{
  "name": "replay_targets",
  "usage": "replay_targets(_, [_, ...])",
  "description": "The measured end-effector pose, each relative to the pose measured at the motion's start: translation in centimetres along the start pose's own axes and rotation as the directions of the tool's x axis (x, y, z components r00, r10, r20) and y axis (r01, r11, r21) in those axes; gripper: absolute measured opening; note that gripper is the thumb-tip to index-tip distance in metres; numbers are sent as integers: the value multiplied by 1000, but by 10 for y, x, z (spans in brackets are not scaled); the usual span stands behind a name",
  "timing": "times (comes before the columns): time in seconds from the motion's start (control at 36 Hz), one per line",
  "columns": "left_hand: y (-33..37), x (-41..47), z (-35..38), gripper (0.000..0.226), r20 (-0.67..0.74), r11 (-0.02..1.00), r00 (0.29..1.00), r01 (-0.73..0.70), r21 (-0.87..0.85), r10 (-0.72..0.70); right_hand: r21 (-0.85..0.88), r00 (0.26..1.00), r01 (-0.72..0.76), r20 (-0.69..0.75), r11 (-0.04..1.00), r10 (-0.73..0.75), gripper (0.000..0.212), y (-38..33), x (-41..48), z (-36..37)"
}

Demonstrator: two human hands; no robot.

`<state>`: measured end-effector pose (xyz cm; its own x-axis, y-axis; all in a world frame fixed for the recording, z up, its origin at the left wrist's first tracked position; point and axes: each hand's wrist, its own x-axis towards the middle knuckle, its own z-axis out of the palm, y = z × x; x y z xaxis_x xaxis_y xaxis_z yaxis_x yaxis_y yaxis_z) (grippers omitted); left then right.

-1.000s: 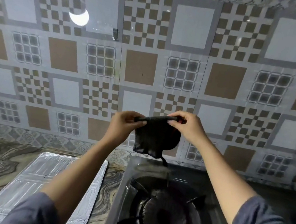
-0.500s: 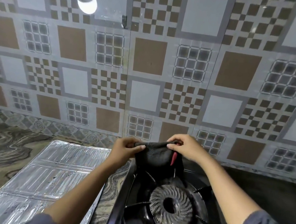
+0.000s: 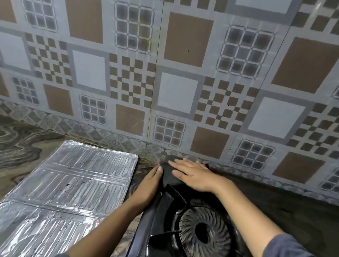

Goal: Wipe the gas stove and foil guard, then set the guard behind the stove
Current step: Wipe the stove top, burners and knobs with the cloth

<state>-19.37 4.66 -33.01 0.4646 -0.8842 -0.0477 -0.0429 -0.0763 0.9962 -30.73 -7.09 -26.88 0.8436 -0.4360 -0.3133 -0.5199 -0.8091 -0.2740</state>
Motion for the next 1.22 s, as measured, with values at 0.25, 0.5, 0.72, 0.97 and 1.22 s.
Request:
replay_targets(0.25, [-3, 1, 1, 40, -4, 997, 998, -69, 33, 69, -74, 991, -31, 131, 997, 40, 56, 4, 16, -8])
replay_targets(0.5, [0, 13, 2, 46, 32, 998, 999, 30, 59, -32, -40, 996, -35, 84, 999, 38, 56, 21, 22, -14])
replay_targets(0.72, [8, 30, 8, 48, 5, 989, 1000, 24, 149, -25, 31, 991, -129, 45, 991, 127, 54, 64, 3, -16])
replay_targets(0.97, [10, 50, 9, 53, 23, 919, 999, -42, 391, 36, 91, 981, -184, -36, 979, 188, 47, 87, -27, -11])
replay_targets(1.22, [22, 65, 14, 45, 118, 686, 984, -179, 705, 136, 75, 965, -236, -97, 969, 243, 52, 70, -16, -8])
